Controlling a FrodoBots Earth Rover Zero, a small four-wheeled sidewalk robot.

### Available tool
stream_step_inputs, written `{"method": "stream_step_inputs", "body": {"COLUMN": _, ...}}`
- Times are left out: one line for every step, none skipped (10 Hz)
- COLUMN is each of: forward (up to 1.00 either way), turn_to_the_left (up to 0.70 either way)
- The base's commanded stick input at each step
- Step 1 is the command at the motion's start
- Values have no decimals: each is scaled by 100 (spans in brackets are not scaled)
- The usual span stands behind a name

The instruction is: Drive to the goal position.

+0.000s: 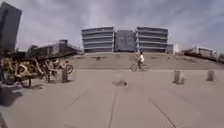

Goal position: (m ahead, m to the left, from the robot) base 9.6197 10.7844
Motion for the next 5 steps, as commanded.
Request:
{"method": "stream_step_inputs", "body": {"forward": 100, "turn_to_the_left": 0}}
{"method": "stream_step_inputs", "body": {"forward": 100, "turn_to_the_left": 0}}
{"method": "stream_step_inputs", "body": {"forward": 100, "turn_to_the_left": 0}}
{"method": "stream_step_inputs", "body": {"forward": 100, "turn_to_the_left": 0}}
{"method": "stream_step_inputs", "body": {"forward": 100, "turn_to_the_left": 0}}
